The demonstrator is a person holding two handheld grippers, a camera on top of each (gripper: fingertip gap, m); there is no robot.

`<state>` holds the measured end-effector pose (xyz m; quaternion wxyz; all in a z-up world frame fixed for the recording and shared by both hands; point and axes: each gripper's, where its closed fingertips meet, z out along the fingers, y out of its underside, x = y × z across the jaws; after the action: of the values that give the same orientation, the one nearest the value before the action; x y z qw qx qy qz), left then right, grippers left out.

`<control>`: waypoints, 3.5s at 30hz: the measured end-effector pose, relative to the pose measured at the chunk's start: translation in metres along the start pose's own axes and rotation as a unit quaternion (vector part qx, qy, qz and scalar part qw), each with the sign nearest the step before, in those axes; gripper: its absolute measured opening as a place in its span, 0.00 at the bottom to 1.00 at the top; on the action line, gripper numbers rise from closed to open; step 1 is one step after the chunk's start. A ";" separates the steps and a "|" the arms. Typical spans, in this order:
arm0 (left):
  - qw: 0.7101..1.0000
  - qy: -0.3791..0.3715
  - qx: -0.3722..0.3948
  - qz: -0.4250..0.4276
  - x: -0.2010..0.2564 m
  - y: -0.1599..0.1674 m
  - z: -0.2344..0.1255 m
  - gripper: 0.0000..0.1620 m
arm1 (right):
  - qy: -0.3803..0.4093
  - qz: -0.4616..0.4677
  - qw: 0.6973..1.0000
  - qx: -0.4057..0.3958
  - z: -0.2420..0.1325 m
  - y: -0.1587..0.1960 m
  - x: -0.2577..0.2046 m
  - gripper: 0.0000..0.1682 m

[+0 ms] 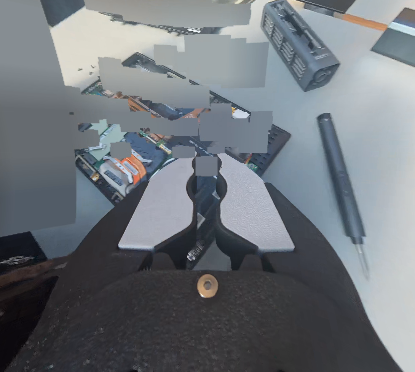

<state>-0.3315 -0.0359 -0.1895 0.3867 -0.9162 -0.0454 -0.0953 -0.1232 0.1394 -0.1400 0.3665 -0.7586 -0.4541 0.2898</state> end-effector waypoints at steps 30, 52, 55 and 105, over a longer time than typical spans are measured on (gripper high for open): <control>0.998 0.024 0.037 0.033 0.012 0.014 -0.045 0.42 | 0.047 -0.097 0.949 -0.295 0.075 0.037 0.150 0.10; 0.942 0.252 0.172 0.137 0.160 -0.116 -0.034 0.37 | -0.151 -0.117 0.981 0.045 -0.036 -0.123 -0.134 0.10; 0.943 0.234 0.181 0.152 0.151 -0.119 -0.044 0.37 | -0.234 -0.082 0.967 0.050 -0.032 -0.120 -0.175 0.10; 0.865 0.177 0.098 0.459 0.110 -0.055 -0.063 0.20 | -0.170 -0.369 0.905 -0.126 -0.009 -0.053 -0.231 0.11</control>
<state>-0.2410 -0.0418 -0.0849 0.4761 -0.7585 0.4406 -0.0625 -0.2387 -0.0541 -0.0671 0.2658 -0.5161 -0.7897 0.1986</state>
